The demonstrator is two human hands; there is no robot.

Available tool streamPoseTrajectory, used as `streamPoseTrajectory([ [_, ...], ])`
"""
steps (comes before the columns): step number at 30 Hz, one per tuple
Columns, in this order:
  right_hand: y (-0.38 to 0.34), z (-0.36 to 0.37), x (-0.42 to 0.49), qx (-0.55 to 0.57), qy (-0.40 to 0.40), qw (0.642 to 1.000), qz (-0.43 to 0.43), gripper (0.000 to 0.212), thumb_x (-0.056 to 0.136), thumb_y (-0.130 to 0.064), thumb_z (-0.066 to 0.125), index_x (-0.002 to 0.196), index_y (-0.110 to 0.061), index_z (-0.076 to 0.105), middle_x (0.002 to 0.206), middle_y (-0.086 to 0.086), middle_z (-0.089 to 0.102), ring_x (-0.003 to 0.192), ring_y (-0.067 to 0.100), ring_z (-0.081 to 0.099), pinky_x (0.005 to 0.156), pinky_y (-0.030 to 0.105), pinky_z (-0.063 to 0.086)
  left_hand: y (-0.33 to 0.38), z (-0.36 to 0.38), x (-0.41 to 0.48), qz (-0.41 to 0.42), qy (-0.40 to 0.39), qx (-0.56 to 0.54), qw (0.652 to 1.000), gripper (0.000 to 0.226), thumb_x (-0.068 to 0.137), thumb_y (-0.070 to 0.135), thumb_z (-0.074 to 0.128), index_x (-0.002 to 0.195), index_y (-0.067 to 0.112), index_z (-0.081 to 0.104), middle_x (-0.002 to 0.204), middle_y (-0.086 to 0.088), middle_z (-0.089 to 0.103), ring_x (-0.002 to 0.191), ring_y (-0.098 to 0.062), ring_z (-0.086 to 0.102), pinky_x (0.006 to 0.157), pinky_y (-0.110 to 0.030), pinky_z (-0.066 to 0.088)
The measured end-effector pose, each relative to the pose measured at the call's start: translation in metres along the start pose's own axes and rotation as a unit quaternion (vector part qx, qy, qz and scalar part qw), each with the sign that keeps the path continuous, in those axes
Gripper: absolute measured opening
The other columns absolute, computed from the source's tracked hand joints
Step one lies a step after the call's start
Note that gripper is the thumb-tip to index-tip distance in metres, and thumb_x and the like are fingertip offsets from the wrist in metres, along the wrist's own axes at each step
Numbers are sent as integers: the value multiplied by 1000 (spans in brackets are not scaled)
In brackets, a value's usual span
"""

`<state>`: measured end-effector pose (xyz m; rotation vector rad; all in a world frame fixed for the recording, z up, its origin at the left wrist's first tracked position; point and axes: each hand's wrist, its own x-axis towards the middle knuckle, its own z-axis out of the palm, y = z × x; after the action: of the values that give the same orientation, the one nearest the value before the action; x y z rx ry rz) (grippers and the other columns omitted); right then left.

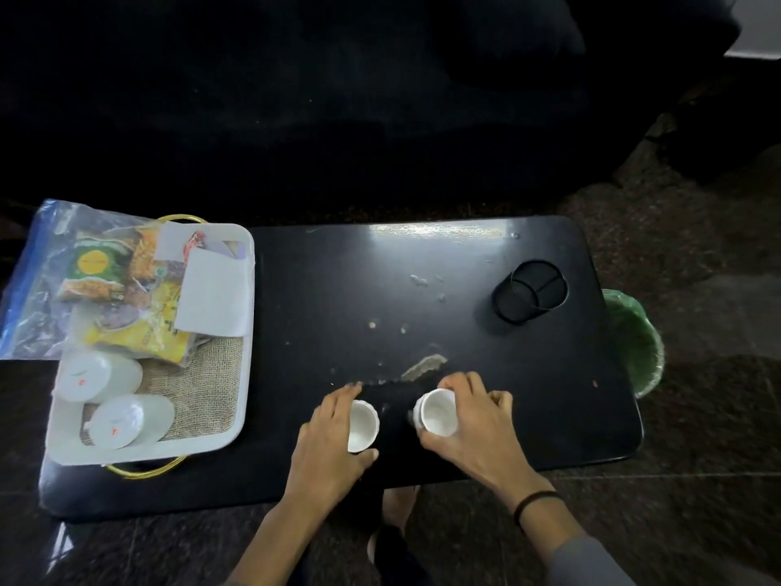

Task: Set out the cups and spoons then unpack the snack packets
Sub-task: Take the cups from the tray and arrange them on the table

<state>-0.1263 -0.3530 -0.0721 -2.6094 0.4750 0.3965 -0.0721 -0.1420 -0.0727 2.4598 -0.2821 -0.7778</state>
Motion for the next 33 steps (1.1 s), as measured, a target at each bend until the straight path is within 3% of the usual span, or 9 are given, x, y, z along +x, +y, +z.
streamPoseTrajectory([
  [8,5,22,-3,-70,50,996,-31,53,62,-58,67,103,-27,55,101,-11,53,85,15,58,77,31,31,-5,5,-1,4,3,22,1000,76,82,30,80,147,30,41,149,15,43,132,-12,46,105,-31,39],
  [23,5,19,4,-115,46,990,-68,55,64,-53,71,108,-22,61,103,-6,59,86,18,63,78,35,44,-12,7,2,11,3,32,999,77,82,36,79,148,31,42,150,14,46,133,-13,47,106,-30,38],
  [29,-1,7,2,-169,36,982,-76,74,65,-73,70,117,-19,63,114,-4,65,100,21,63,84,39,45,-12,8,0,26,24,37,999,81,80,41,79,150,30,39,152,14,44,142,-9,37,116,-30,27],
  [33,-16,-4,6,-161,43,981,-97,66,74,-73,64,116,-21,63,117,-5,64,103,20,61,87,39,43,-9,3,-4,40,47,15,998,82,80,43,78,151,31,39,153,15,43,146,-7,32,121,-32,20],
])
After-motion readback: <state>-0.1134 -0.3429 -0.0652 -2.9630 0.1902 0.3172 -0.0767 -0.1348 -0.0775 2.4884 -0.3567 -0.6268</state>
